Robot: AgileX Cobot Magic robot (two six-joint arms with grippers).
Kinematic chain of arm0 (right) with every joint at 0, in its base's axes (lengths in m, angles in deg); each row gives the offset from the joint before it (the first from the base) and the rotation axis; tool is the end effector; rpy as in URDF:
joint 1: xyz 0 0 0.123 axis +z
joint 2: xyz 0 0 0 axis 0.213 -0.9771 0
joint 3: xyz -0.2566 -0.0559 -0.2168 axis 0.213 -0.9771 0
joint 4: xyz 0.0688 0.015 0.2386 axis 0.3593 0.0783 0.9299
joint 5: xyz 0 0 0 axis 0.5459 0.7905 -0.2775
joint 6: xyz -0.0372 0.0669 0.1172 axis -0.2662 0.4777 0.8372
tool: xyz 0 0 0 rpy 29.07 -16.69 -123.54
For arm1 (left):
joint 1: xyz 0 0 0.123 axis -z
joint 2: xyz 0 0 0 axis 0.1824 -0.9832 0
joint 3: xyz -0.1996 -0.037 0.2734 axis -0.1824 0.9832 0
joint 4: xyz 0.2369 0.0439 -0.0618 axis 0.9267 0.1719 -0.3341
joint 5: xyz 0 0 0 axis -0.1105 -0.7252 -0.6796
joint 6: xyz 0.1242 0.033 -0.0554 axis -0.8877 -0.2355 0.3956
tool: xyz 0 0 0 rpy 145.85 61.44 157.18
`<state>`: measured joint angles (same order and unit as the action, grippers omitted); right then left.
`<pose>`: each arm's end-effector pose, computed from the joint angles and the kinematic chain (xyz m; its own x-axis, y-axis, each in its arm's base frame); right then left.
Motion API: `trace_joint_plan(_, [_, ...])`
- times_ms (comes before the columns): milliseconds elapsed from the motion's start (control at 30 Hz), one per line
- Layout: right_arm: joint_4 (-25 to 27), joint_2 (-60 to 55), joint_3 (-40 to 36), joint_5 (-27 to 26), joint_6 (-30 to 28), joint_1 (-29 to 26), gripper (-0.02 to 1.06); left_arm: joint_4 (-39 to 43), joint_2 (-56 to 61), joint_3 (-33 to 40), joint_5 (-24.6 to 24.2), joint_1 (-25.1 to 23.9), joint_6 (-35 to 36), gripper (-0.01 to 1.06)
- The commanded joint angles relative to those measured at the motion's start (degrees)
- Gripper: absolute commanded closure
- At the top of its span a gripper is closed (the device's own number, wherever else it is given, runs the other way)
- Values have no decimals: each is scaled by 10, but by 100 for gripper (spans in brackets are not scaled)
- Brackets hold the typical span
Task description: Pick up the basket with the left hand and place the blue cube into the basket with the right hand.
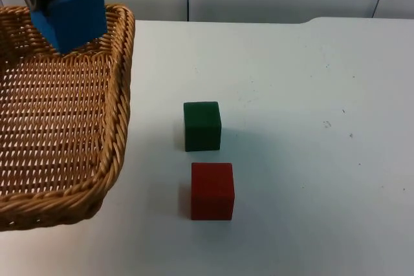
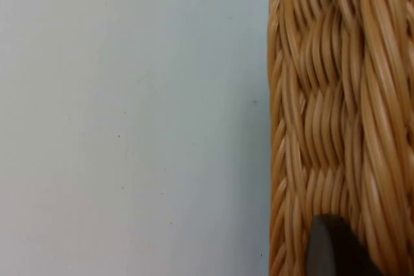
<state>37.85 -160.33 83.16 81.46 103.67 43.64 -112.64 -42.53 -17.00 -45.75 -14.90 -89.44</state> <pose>0.3046 0.4212 0.3002 -0.4801 -0.5252 -0.7026 -0.7305 0.6828 -0.0112 0.2751 0.0197 0.2094 -0.8608 -0.3615 -0.3582 -0.0420 0.7519 -0.6579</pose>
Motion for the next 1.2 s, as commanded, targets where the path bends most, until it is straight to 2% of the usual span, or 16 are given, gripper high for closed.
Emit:
trace_joint_plan(0, [25,-4,-6,-21,-25,-1,105,-20,2,2,-23,-2,-3,105])
trace_joint_plan(100, [66,-15,-6,-28,-57,-1,105,-21,2,2,-25,-2,-4,105])
trace_joint_plan(233, [81,-45,-6,-29,-59,-1,105,-21,2,2,-27,-2,-7,105])
trace_joint_plan(600, [101,-106,-6,-29,-59,-1,105,-21,2,2,-28,-2,-7,105])
trace_joint_plan(1000, [101,-112,-4,-32,-59,-1,105,-21,2,2,-28,-2,-7,105])
trace_joint_plan(1100, [101,-112,-4,-33,-59,-1,102,-21,2,2,-28,-2,-7,105])
trace_joint_plan(1167, [101,-112,-4,-36,-59,-1,94,-21,2,2,-28,-2,-7,105])
